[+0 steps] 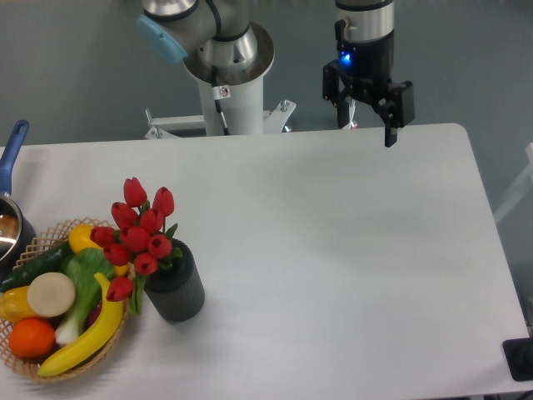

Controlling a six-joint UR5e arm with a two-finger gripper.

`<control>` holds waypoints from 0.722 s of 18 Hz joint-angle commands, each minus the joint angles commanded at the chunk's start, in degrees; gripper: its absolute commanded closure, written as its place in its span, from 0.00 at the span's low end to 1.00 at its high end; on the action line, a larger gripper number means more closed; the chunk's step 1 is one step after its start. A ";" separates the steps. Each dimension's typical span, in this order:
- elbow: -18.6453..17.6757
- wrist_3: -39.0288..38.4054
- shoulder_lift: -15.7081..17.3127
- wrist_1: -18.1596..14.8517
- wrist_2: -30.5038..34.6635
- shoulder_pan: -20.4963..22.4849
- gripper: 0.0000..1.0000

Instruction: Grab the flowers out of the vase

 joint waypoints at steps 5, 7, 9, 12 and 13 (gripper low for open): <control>0.00 0.00 0.00 0.09 -0.09 -0.09 0.00; -0.44 0.00 0.00 0.09 -0.26 -0.18 0.00; -0.96 -0.09 0.00 0.18 -0.79 -0.09 0.00; -1.49 -0.52 0.00 0.17 -2.37 0.09 0.00; -1.84 -0.61 0.17 0.18 -2.55 0.00 0.00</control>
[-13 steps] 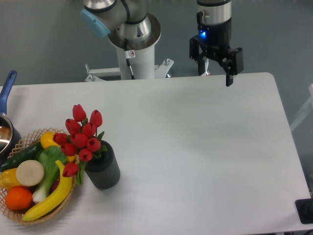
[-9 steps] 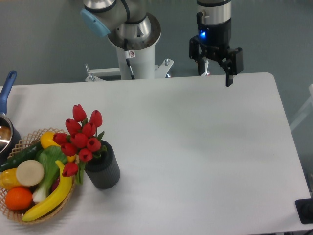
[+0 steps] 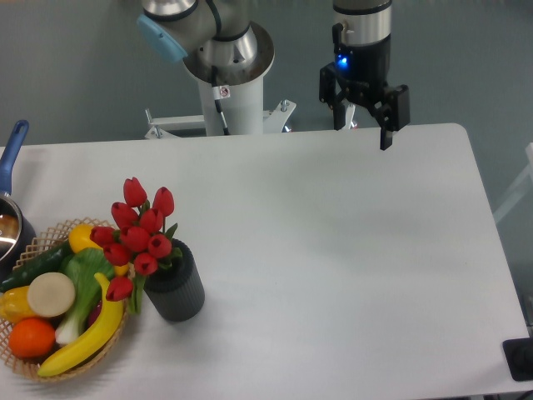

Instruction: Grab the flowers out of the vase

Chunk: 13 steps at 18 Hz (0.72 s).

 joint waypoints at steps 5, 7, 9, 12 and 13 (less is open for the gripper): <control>-1.58 -1.58 0.53 -0.09 -0.35 -0.35 0.00; -2.02 -3.33 0.53 -0.09 -1.58 -0.62 0.00; -2.90 -4.65 0.44 -0.09 -4.38 -0.70 0.00; -4.22 -7.55 0.53 -0.09 -10.70 -0.97 0.00; -4.31 -8.60 0.44 -0.09 -12.90 -0.97 0.00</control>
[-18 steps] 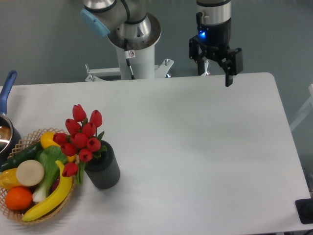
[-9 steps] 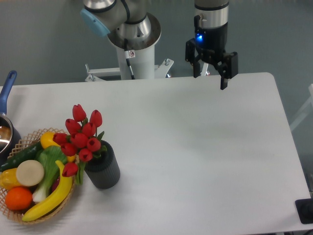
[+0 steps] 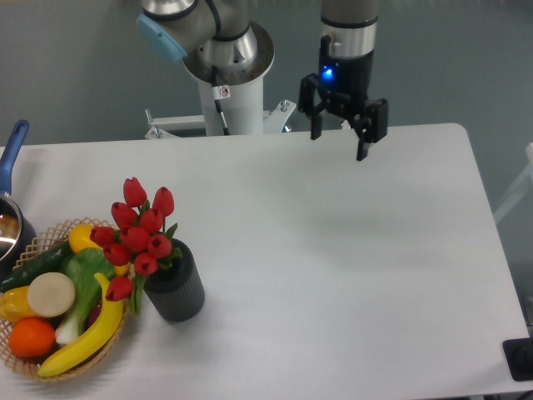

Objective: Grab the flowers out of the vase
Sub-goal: 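Move the open gripper toward the red tulips in the black vase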

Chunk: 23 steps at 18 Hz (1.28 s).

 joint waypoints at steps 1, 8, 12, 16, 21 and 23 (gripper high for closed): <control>-0.26 -0.97 -0.09 0.09 -1.85 -0.09 0.00; -4.04 -2.03 0.00 0.70 -4.33 -4.04 0.00; -5.01 -2.29 -1.49 4.64 -4.33 -6.94 0.00; -6.77 -4.23 -2.72 8.43 -10.72 -8.53 0.00; -7.73 -5.90 -4.30 9.05 -20.31 -8.88 0.00; -8.00 -5.99 -4.57 9.05 -22.42 -9.05 0.00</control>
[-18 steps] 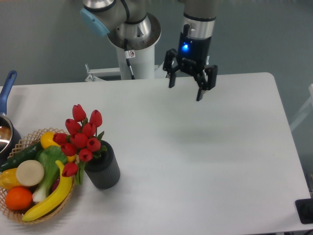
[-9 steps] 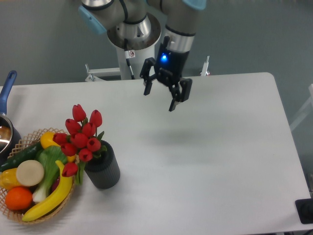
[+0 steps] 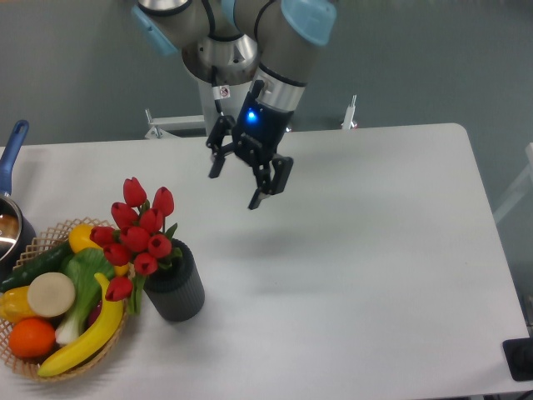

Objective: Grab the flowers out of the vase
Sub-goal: 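Move the open gripper toward the red tulips in the black vase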

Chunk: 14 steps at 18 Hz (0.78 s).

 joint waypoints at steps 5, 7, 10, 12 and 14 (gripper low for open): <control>0.79 -0.97 -2.72 2.45 -3.79 -1.58 0.00; 0.88 -0.97 -3.69 3.60 -3.70 -2.46 0.00; 1.76 -1.14 -5.01 3.60 -3.53 -3.86 0.00; 1.67 -1.32 -5.45 3.69 -2.91 -4.22 0.00; 2.02 -1.41 -5.62 3.69 -2.56 -4.39 0.00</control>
